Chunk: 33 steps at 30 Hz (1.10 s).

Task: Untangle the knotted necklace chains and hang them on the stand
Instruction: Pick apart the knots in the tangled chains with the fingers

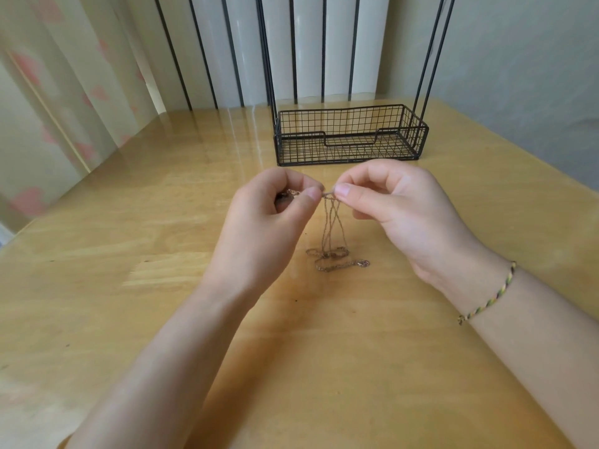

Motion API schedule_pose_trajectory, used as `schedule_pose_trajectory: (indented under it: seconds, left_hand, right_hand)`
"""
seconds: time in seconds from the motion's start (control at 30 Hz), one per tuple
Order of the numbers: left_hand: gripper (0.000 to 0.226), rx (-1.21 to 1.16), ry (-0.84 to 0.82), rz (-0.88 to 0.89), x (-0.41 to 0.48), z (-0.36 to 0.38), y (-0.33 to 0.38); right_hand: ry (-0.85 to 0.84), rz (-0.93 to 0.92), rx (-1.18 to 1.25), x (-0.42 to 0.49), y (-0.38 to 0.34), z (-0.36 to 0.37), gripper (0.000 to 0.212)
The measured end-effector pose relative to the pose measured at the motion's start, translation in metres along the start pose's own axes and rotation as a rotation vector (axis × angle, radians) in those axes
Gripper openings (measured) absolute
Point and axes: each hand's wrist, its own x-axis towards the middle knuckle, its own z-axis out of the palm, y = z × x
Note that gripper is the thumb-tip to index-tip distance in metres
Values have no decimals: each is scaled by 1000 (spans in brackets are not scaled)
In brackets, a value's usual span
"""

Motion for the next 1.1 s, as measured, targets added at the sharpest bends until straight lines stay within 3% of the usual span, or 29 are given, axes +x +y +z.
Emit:
schedule_pose_trajectory:
  seconds: [0.43,0.67,0.8,1.1]
  left_hand:
    - [14,202,83,145,1,1,-6]
    - [17,89,52,34,1,4,-5]
    - [22,24,-17,-10,2,3,-5]
    - [23,-200,50,-109,3,1,-3]
  right_hand:
    - [1,-13,-91,0,-2,3,13]
    - [10,-110,-230,0,-3,5,14]
    - [3,-56,-140,1,-1,1,11]
    - [-41,21,-59,1,-2,1,15]
